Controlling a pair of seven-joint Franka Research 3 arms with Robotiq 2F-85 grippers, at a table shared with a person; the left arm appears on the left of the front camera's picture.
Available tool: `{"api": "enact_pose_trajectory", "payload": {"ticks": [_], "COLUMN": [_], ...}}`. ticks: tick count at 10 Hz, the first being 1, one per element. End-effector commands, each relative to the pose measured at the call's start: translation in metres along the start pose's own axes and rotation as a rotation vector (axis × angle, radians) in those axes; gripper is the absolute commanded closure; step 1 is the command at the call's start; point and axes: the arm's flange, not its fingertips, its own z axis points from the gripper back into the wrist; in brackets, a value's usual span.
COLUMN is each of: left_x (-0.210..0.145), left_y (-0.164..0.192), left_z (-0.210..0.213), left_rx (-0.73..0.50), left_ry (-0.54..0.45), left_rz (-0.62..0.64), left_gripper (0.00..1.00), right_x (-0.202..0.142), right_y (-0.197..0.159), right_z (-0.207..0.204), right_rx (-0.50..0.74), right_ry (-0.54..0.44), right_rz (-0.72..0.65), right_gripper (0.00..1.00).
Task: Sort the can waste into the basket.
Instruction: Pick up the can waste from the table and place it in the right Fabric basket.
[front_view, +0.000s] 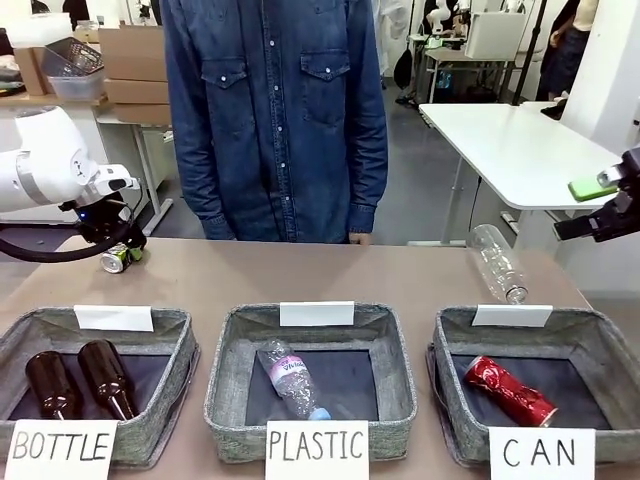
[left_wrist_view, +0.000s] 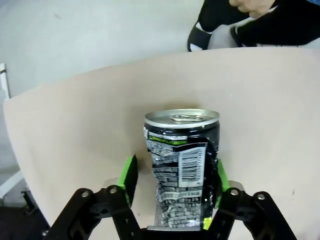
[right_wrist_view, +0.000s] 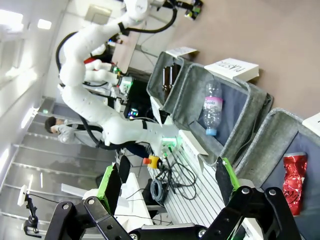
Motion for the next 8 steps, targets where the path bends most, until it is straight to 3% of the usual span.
{"api": "enact_pose_trajectory", "payload": {"ticks": [1,2,3,5,8], "left_x": [-0.002,-0.003,-0.003,-0.006,-0.014], "left_y": [-0.002,-0.002,-0.003,-0.003,-0.004], "left_z": [0.003,0.002,0.003,0.005,0.021], "left_rx": [0.030,0.042,0.039,0.040,0.014], "left_ry": [0.001,0.004,0.001,-0.003,-0.009], "left_rz": [0.012,0.017,0.015,0.011,0.032], "left_gripper": [1.00,1.00,0.85,1.00,1.00], "right_x": [0.000,0.000,0.000,0.000,0.000], "right_y": [0.000,0.000,0.000,0.000,0.000], "right_z": [0.002,0.002,0.002,0.002,0.002], "right_rx": [0.000,0.000,0.000,0.000,0.000], "right_ry": [0.009,0.009,0.009,0.009,0.009], "right_rz": [0.028,0.028,0.028,0.028,0.028], "right_gripper": [0.00,0.00,0.00,0.00,0.00]}}
